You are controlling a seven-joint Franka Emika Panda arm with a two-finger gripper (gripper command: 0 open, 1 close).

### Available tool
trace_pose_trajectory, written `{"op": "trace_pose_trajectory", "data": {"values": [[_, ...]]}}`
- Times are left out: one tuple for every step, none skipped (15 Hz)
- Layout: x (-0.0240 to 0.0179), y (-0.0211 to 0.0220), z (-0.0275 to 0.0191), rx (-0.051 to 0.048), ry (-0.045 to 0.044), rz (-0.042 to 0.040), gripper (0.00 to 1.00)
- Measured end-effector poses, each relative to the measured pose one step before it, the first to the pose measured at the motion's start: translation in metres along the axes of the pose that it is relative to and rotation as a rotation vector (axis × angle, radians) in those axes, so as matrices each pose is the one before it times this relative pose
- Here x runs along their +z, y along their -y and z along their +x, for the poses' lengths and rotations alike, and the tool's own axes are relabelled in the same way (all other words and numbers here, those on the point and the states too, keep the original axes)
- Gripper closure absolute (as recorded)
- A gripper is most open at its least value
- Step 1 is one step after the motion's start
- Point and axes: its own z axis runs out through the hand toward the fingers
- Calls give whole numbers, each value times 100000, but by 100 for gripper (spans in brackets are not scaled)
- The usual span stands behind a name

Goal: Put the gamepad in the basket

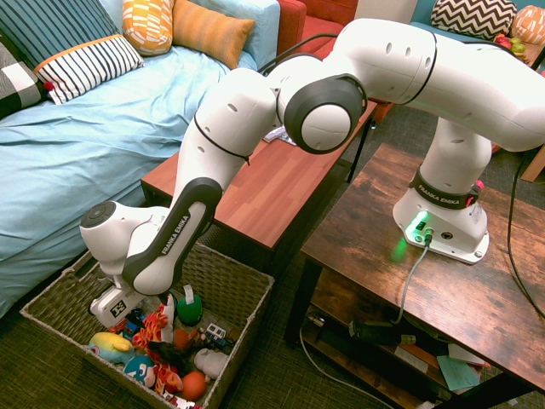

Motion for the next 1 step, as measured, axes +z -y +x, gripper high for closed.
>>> {"op": "trace_pose_trajectory", "data": {"values": [[-314, 3, 81, -54, -305, 60, 0]]}}
